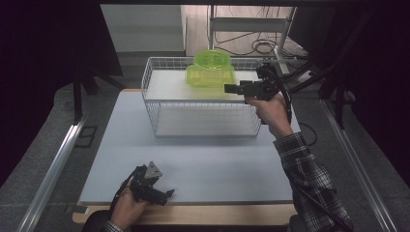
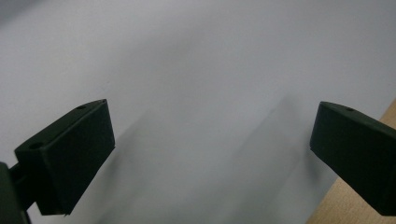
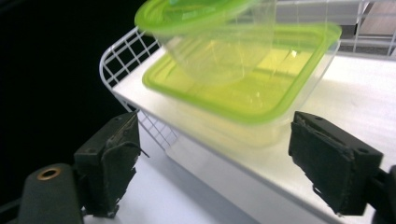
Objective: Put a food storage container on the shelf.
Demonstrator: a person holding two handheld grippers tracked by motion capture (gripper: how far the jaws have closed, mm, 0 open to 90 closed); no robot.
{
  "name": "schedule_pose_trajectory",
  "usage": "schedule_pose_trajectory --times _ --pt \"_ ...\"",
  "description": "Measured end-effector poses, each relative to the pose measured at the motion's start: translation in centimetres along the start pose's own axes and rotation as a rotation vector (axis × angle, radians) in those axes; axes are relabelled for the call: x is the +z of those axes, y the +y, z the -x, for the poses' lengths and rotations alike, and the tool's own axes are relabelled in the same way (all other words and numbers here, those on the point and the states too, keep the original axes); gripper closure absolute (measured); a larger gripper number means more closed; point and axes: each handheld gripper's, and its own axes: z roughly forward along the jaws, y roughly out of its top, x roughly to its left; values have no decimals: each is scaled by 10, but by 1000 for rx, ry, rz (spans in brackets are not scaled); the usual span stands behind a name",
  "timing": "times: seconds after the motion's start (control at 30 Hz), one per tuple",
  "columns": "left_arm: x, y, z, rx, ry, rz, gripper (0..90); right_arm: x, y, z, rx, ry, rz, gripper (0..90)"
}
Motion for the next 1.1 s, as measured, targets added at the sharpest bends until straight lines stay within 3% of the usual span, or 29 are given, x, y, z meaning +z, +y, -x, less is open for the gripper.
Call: schedule_pose_trajectory --times 0.23,0.37,0.73,1.1 --pt "-1 0 0 -1 0 3 0 -2 -23 -2 -61 -5 -26 121" --pt "-1 0 0 -3 -2 4 0 -5 -36 -2 -62 2 -28 103" --pt "0 1 1 -5 -3 2 0 -15 -78 2 -123 -34 -53 59" --pt "0 0 2 12 12 -5 3 -20 -122 9 -142 -79 -92 46"
